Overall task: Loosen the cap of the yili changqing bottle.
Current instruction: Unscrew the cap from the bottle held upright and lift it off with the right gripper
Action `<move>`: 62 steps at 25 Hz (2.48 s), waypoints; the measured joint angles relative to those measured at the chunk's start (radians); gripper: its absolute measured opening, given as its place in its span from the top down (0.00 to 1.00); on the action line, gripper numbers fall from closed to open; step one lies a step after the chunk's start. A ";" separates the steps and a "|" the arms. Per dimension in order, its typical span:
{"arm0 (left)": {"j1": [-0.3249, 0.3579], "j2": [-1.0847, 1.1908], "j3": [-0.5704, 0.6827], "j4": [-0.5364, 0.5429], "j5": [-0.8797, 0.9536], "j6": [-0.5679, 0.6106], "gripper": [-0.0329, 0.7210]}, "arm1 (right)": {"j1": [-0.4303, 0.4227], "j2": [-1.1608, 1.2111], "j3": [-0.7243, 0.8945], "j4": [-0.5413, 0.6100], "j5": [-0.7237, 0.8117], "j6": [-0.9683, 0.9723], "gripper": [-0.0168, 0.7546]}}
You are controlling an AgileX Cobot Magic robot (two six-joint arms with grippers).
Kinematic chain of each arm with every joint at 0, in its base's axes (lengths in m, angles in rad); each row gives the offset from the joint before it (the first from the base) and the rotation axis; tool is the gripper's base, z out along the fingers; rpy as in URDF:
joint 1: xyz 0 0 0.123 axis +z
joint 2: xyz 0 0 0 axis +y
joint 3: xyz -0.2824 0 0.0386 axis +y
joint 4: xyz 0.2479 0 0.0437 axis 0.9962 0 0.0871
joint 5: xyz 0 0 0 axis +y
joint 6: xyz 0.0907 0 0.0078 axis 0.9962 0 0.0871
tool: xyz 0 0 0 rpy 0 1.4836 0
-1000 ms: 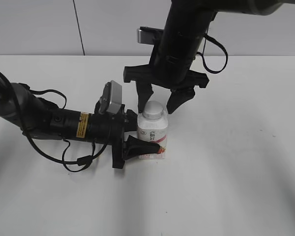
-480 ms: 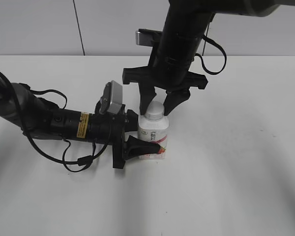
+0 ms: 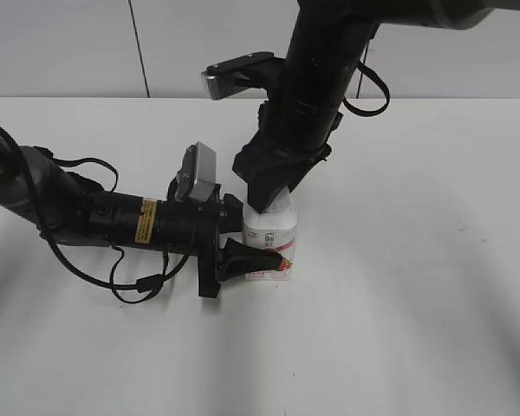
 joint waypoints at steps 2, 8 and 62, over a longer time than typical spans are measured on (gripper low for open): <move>0.000 0.000 0.000 0.000 0.001 0.001 0.43 | 0.000 0.000 0.000 0.000 0.000 -0.115 0.46; 0.000 0.000 0.000 0.001 0.002 0.001 0.43 | 0.000 0.000 0.000 -0.001 0.000 -0.367 0.47; 0.000 0.000 0.000 0.009 -0.004 -0.018 0.45 | 0.000 -0.066 -0.014 -0.037 0.047 0.153 0.26</move>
